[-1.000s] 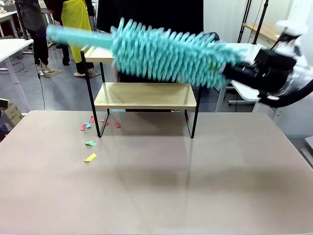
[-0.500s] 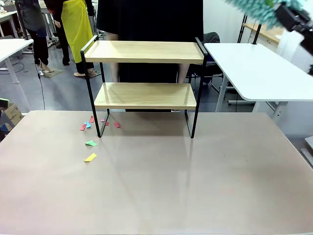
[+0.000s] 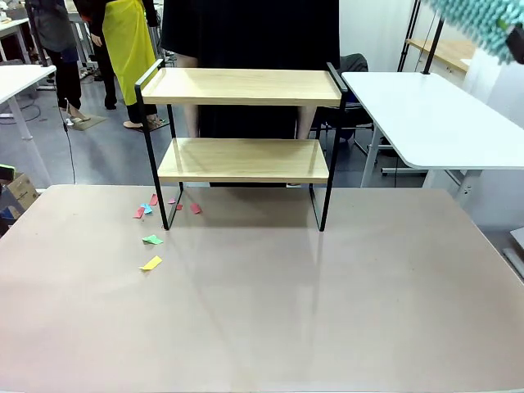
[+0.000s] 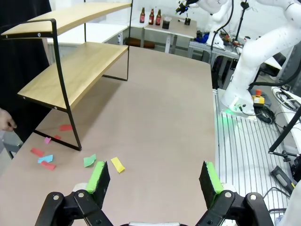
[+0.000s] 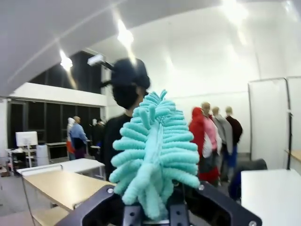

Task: Clean the shelf.
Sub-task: Hand the Duster back to the human.

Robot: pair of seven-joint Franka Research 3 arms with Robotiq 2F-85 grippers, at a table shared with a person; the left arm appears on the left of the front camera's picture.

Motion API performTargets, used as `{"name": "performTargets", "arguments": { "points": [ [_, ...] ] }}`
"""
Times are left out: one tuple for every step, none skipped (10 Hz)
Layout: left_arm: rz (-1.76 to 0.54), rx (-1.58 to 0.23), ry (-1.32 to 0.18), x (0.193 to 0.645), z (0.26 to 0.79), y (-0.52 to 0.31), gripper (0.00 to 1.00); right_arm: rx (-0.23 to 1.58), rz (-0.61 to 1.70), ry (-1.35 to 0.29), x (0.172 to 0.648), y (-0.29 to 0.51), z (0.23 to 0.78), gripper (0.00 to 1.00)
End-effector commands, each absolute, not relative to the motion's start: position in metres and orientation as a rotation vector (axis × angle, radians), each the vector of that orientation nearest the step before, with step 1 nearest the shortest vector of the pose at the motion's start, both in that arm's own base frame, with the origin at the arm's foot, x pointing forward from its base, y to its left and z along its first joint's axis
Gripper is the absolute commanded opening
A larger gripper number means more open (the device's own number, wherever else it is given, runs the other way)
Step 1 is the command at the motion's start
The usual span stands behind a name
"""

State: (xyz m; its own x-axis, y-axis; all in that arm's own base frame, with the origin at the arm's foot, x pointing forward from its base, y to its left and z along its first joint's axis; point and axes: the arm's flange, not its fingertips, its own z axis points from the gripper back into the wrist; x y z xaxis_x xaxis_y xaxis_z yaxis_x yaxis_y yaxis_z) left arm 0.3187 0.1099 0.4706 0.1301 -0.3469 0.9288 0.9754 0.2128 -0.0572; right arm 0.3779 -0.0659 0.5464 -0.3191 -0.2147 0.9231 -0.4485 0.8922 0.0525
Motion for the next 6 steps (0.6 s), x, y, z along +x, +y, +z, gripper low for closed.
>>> {"name": "performTargets", "arguments": {
  "points": [
    [-1.145,-0.853,-0.994,0.318,0.471,0.108,1.0,0.389,0.17,-1.862,0.318,-0.063,0.476,0.15],
    [-1.145,-0.853,-0.994,0.318,0.471,0.108,1.0,0.368,0.134,-1.815,0.316,-0.072,0.459,0.15],
    [-1.145,-0.853,-0.994,0.318,0.471,0.108,1.0,0.356,0.102,-1.758,0.311,-0.078,0.439,0.15],
    [-1.145,-0.853,-0.994,0.318,0.471,0.108,1.0,0.349,0.075,-1.712,0.305,-0.084,0.422,0.15],
    [-1.145,-0.853,-0.994,0.318,0.471,0.108,1.0,0.358,0.065,-1.679,0.301,-0.084,0.411,0.15],
    [-1.145,-0.853,-0.994,0.318,0.471,0.108,1.0,0.351,0.065,-1.643,0.299,-0.082,0.401,0.15]
  ]
}}
